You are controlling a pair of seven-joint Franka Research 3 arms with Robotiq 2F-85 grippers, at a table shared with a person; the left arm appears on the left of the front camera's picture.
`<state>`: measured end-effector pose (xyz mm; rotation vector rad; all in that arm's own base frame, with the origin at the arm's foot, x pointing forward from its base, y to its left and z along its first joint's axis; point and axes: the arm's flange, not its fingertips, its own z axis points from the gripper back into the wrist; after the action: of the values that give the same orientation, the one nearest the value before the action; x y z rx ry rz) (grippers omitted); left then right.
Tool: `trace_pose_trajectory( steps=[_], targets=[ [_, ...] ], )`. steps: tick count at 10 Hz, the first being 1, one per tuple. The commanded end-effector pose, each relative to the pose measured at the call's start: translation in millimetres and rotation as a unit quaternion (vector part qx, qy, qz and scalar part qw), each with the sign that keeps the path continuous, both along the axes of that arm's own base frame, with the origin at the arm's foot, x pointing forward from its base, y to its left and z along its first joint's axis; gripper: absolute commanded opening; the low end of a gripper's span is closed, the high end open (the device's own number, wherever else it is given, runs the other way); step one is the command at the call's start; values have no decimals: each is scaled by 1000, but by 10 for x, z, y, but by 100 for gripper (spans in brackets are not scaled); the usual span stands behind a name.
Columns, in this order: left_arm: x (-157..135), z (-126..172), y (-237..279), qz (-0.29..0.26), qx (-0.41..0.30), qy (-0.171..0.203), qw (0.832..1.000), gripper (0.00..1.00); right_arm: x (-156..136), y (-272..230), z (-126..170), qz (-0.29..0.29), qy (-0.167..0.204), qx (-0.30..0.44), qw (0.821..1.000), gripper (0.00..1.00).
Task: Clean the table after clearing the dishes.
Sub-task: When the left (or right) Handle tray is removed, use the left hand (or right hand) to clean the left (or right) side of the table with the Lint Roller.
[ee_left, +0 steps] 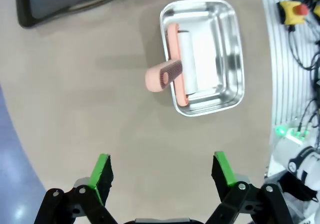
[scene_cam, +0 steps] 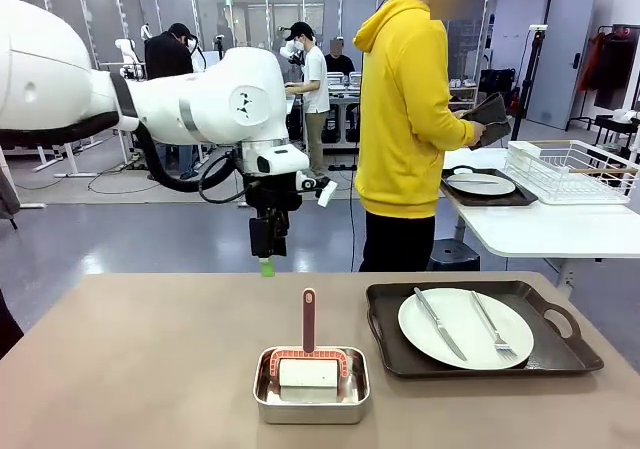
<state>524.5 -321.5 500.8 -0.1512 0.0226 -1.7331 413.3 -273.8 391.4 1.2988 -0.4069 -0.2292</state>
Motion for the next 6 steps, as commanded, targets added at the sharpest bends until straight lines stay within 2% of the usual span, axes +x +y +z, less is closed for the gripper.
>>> trace_pose_trajectory(
  steps=[1, 2, 6],
  targets=[
    [145, 4, -147, 0, 19, 20, 1000, 100, -17, 4, 36, 2, -4, 2, 1000, 100],
    [156, -59, -217, 9, 26, 39, 999, 100, -17, 4, 36, 2, -4, 2, 1000, 100],
    [162, -401, -469, -10, 21, 73, 997, 100, -17, 4, 36, 2, -4, 2, 1000, 100]
  ],
)
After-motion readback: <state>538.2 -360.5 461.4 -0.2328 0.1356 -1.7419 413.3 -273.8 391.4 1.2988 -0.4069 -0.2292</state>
